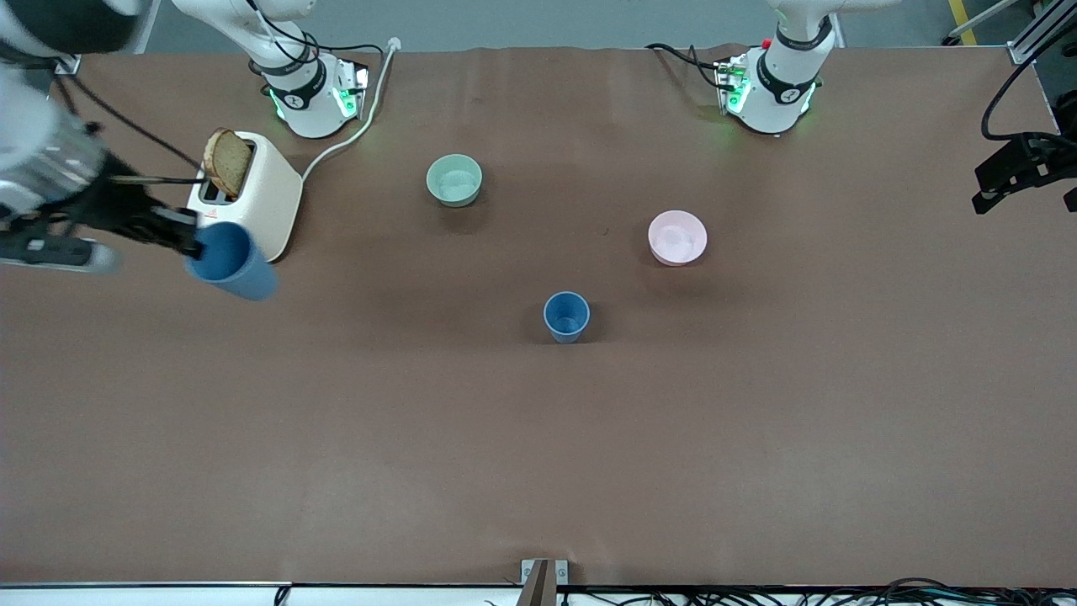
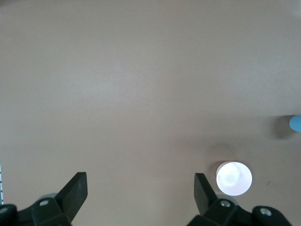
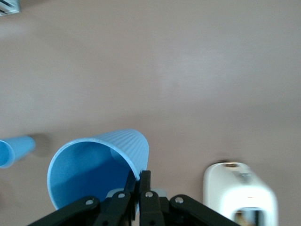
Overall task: Stack blue cups with both arms
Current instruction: 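Carry the held blue cup with the right gripper over the placed cup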
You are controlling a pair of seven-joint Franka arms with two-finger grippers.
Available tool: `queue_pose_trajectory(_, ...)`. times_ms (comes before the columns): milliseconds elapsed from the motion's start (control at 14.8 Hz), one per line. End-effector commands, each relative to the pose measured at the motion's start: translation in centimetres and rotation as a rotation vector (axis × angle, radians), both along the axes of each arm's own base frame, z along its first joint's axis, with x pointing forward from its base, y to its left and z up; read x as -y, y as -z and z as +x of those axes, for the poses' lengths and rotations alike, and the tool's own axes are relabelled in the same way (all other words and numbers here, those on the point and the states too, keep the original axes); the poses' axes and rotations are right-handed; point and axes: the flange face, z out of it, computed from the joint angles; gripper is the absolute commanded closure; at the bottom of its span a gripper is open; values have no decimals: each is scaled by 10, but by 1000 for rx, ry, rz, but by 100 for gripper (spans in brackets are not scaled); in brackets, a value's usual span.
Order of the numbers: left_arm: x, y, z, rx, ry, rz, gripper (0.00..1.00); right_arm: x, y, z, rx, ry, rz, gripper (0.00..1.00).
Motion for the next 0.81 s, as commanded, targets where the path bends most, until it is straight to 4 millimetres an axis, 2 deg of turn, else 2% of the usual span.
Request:
queue_pose_trajectory(0, -1, 4, -14, -16, 15, -16, 0, -74, 31, 5, -3, 80, 43, 100)
queue_pose_trajectory(68, 0, 3, -15, -16, 17, -16, 0, -106, 45, 6, -6, 88, 69, 100)
queue_pose_trajectory(135, 1, 3, -15, -16, 20, -16, 0, -127, 55, 6, -1, 86, 93, 100)
queue_pose_trajectory(338, 2, 6, -13, -21, 23, -17, 0, -189, 103, 12, -29, 52, 223, 100)
queue_pose_trajectory(405, 3, 6, -13, -19, 23, -18, 0, -217, 121, 5, -46, 17, 240, 100)
queue_pose_trajectory(541, 2, 6, -13, -21, 24, -23, 0, -245, 152, 4, -52, -4, 269, 100)
queue_pose_trajectory(743, -1, 2, -16, -16, 32, -24, 0, -273, 184, 5, -41, 29, 321, 99)
